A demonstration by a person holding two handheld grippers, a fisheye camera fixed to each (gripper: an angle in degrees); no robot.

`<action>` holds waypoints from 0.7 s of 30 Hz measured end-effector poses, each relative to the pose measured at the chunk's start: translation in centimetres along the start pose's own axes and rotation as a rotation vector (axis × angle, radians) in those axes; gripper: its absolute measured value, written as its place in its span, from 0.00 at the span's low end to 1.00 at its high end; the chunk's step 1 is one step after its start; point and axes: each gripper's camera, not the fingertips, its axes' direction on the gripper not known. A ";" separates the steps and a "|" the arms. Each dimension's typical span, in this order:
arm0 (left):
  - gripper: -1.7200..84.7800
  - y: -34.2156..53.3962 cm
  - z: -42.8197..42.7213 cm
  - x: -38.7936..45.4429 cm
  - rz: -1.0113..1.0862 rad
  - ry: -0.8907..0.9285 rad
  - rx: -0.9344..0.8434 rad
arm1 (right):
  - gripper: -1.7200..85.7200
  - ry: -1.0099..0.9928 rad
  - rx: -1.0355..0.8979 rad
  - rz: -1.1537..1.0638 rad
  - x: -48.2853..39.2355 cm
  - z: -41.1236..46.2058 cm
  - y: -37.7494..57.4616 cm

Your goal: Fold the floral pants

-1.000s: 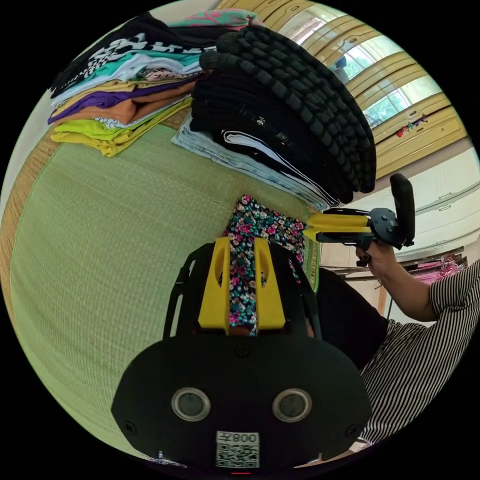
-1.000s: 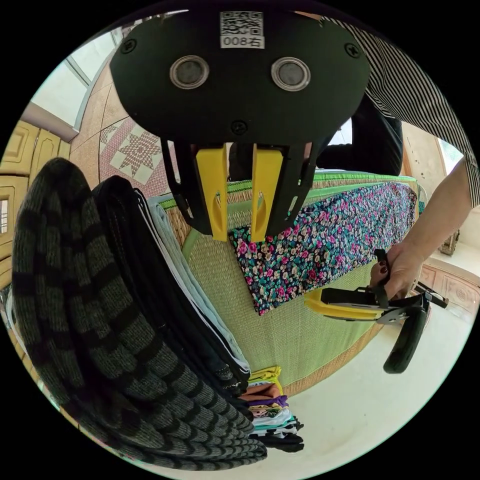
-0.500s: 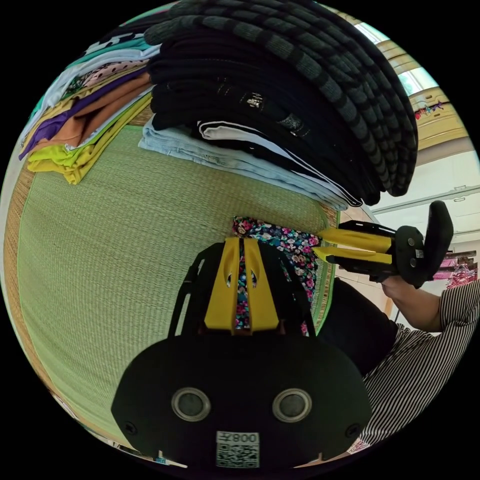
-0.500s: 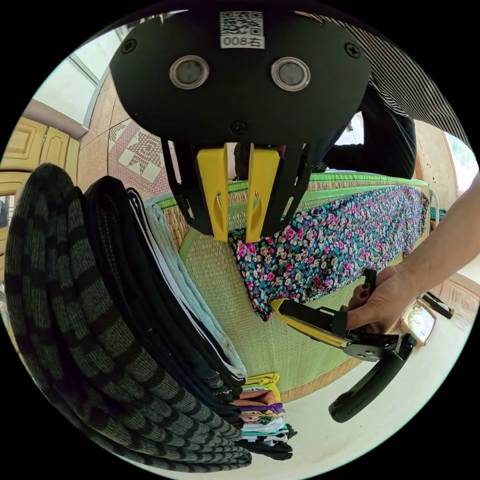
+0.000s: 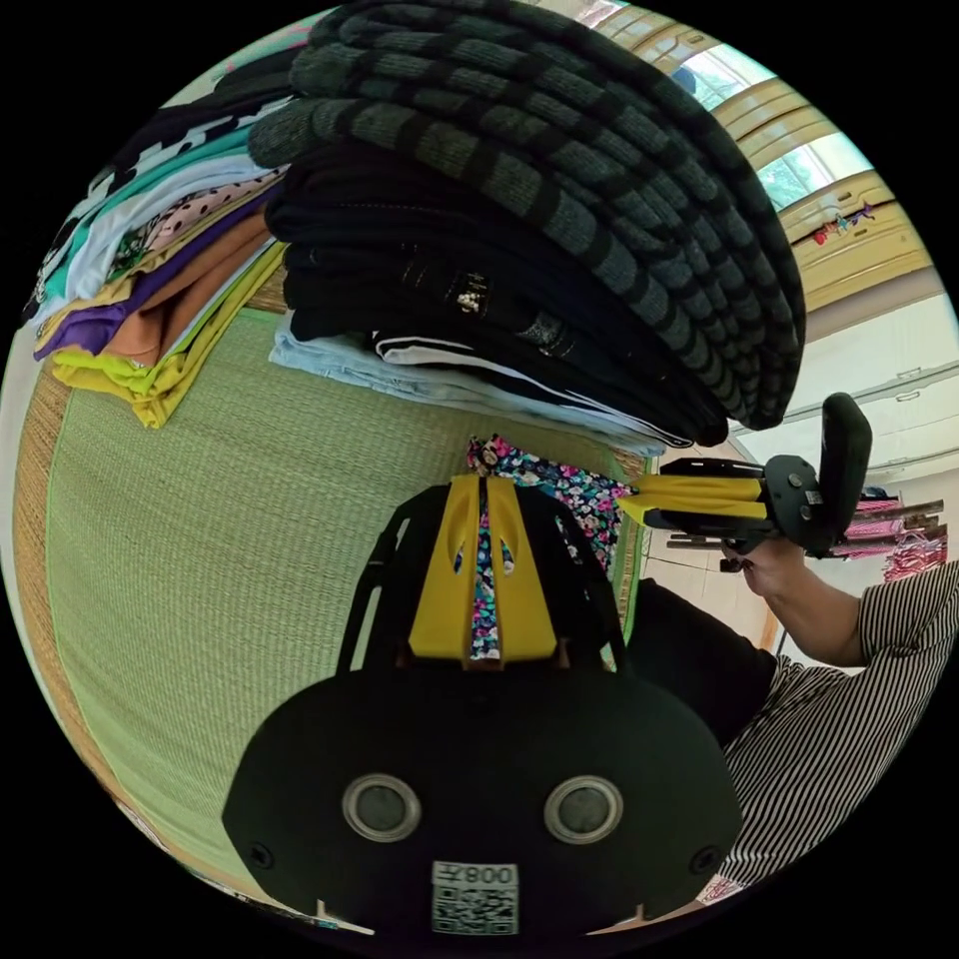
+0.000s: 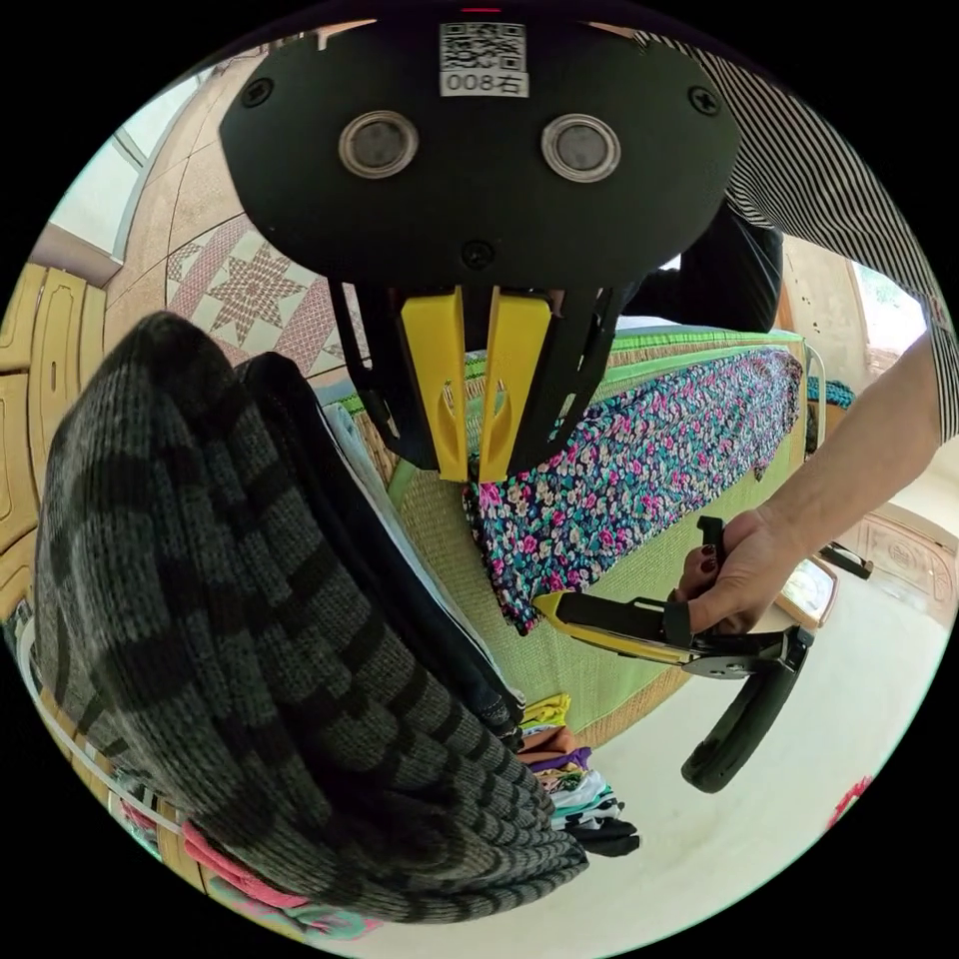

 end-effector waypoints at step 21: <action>0.03 22.4 -22.0 1.4 0.037 0.020 0.293 | 0.04 -0.282 0.165 -0.296 -11.0 -9.7 -0.6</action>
